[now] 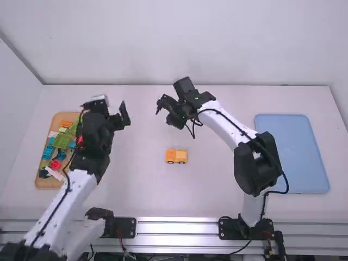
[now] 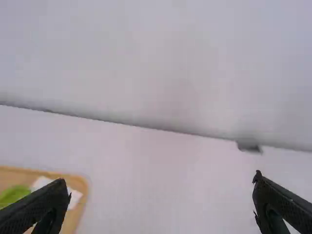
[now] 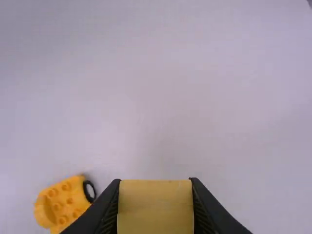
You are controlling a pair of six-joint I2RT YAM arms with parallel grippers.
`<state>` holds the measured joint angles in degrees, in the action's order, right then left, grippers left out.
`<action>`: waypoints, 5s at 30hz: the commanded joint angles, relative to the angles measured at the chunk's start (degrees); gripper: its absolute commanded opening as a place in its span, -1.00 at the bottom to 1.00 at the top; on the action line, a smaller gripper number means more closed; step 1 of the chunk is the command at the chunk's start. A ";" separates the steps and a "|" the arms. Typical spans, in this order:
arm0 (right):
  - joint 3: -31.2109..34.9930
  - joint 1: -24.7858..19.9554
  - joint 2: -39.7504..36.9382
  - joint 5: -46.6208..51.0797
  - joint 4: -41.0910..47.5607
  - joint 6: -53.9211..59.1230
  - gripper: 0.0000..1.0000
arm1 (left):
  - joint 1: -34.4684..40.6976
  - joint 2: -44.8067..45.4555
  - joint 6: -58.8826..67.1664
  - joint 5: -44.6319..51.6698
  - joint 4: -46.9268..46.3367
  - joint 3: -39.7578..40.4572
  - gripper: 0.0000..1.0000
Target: Assemble lego blocks to make yellow taxi
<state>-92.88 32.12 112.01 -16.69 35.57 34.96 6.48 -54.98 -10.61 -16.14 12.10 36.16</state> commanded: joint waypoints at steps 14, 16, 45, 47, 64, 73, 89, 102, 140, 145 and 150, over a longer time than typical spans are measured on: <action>-20.96 14.23 19.96 5.14 21.09 14.80 -1.00 | -0.11 31.76 -4.92 -19.87 -1.31 -21.62 0.98; -20.87 14.56 21.35 5.16 21.59 14.40 -1.00 | -0.15 32.61 -5.60 -23.52 -2.64 -21.62 0.98; -16.96 18.27 26.67 6.19 17.31 11.39 -0.51 | -0.11 32.54 -5.66 -24.90 -4.37 -21.62 0.98; -17.25 18.08 26.67 6.51 17.31 11.37 0.24 | -0.11 32.54 -5.64 -24.87 -4.35 -21.62 0.98; -42.14 12.33 26.64 6.86 31.82 9.99 0.97 | -0.11 32.52 0.00 -9.81 -2.56 -21.62 0.98; -45.83 4.31 26.64 12.26 24.76 -4.33 0.97 | -0.13 26.40 5.53 1.14 1.44 -21.55 0.98; -39.45 -1.62 26.29 11.61 15.72 -6.60 0.97 | -0.15 -13.27 29.33 27.87 0.55 -3.15 0.98; -39.45 -5.68 23.54 9.94 15.32 -8.33 0.97 | -0.15 -32.96 46.42 47.58 -9.92 13.46 0.80; 50.95 -9.86 -30.64 -1.40 -43.98 -5.22 0.97 | -6.45 -22.71 54.25 56.41 -16.87 7.96 0.98; 54.25 -17.40 -29.68 -25.09 -44.48 6.64 0.97 | -6.43 -27.23 69.37 70.42 -19.91 7.74 0.98; 54.38 -22.95 -26.67 -38.56 -44.61 15.43 0.97 | -6.38 -36.02 77.02 75.45 -22.82 7.69 0.98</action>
<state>-38.59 10.44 83.90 -43.27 -9.06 43.72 0.08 -87.99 58.72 52.47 -10.04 44.93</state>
